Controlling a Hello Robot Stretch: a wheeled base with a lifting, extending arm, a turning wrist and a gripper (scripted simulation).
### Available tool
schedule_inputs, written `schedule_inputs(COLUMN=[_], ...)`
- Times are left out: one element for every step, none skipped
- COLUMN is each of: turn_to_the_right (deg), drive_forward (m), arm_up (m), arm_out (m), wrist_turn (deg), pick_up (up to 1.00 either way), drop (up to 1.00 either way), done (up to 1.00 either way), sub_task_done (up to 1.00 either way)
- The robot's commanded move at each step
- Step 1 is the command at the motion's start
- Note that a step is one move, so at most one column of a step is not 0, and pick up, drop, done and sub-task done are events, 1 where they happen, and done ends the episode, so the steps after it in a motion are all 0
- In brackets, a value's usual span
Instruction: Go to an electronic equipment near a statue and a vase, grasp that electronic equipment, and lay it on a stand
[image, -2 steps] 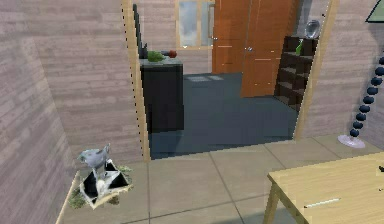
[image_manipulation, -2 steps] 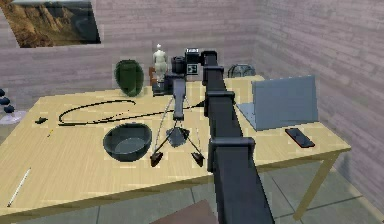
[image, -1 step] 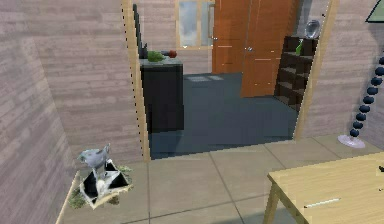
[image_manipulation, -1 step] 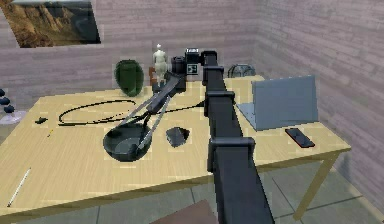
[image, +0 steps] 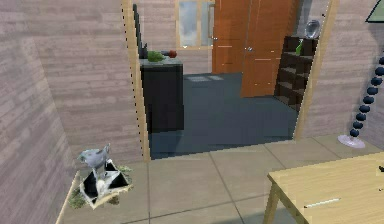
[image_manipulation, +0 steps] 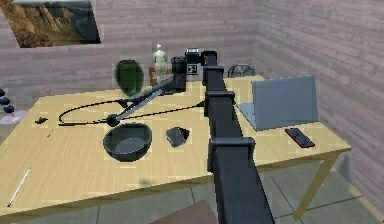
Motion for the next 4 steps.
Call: schedule_inputs(turn_to_the_right=[0.0,0.0,0.0,0.0], drive_forward=[0.00,0.00,0.00,0.00], arm_up=[0.00,0.00,-0.30,0.00], arm_out=[0.00,0.00,0.00,0.00], wrist_turn=[45.0,27.0,0.0,0.0], pick_up=[0.00,0.00,0.00,1.00], drop=[0.00,0.00,0.00,0.00], done=[0.00,0.00,0.00,0.00], sub_task_done=[0.00,0.00,0.00,0.00])
